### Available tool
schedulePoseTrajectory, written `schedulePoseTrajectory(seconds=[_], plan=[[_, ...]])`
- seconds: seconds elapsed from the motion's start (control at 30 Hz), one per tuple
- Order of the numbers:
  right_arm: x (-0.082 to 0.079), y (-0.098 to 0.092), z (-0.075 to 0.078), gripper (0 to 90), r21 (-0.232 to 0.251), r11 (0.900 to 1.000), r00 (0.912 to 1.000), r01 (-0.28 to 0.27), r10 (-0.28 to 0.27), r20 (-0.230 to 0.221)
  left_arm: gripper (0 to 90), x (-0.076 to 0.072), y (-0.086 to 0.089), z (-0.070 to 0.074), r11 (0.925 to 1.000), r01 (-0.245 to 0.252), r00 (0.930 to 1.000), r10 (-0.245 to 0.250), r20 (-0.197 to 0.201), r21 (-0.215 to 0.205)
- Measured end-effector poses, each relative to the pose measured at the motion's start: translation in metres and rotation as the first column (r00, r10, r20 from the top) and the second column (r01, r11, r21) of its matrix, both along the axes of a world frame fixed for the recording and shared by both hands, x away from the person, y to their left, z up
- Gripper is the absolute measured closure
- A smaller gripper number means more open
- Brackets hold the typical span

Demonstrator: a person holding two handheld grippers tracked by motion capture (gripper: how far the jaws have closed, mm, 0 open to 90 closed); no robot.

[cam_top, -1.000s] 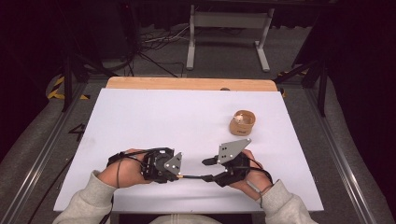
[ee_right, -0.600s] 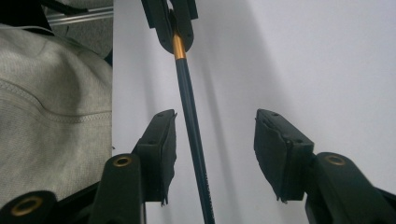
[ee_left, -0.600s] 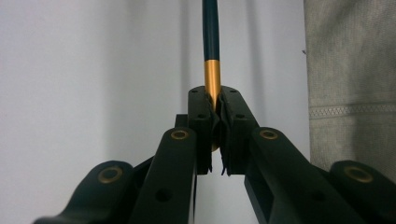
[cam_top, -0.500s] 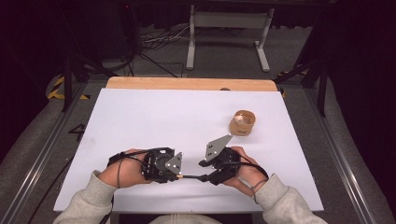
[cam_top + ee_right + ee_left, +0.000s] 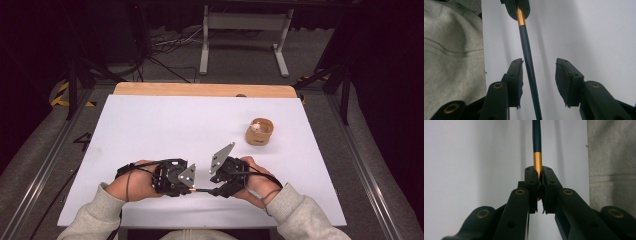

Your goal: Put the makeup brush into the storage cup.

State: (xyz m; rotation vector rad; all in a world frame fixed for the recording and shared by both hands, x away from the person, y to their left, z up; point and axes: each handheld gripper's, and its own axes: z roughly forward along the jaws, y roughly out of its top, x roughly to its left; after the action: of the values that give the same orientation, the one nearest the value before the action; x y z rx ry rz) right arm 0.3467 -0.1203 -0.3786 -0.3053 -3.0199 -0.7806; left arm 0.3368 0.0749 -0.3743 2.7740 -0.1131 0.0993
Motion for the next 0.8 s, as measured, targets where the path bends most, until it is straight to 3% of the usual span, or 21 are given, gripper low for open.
schedulePoseTrajectory(seconds=[0.4, 0.47, 0.53, 0.57, 0.8], plan=[[0.0, 0.016, -0.006, 70.6, -0.121, 0.992, 0.9989, -0.042, 0.039, -0.027, 84.3, 0.001, -0.001, -0.002, 0.9998, 0.019, 0.9997, -0.019, -0.013, 0.006], [-0.001, 0.017, -0.007, 75.4, -0.135, 0.989, 0.9984, -0.051, 0.047, -0.031, 84.4, 0.001, -0.001, -0.002, 1.0, 0.001, 0.9999, -0.001, -0.014, 0.004], [-0.001, 0.018, -0.008, 79.0, -0.139, 0.987, 0.997, -0.075, 0.071, -0.029, 84.3, 0.001, -0.001, -0.003, 1.0, 0.002, 0.9998, -0.002, -0.019, 0.001], [-0.001, 0.019, -0.008, 81.0, -0.142, 0.987, 0.9967, -0.079, 0.076, -0.028, 84.3, 0.001, -0.001, -0.002, 1.0, 0.001, 1.0, -0.001, 0.001, 0.008], [-0.002, 0.019, -0.01, 83.5, -0.144, 0.981, 0.9917, -0.128, 0.126, -0.023, 84.2, 0.0, -0.001, -0.003, 1.0, -0.007, 0.9998, 0.007, -0.017, 0.007]])
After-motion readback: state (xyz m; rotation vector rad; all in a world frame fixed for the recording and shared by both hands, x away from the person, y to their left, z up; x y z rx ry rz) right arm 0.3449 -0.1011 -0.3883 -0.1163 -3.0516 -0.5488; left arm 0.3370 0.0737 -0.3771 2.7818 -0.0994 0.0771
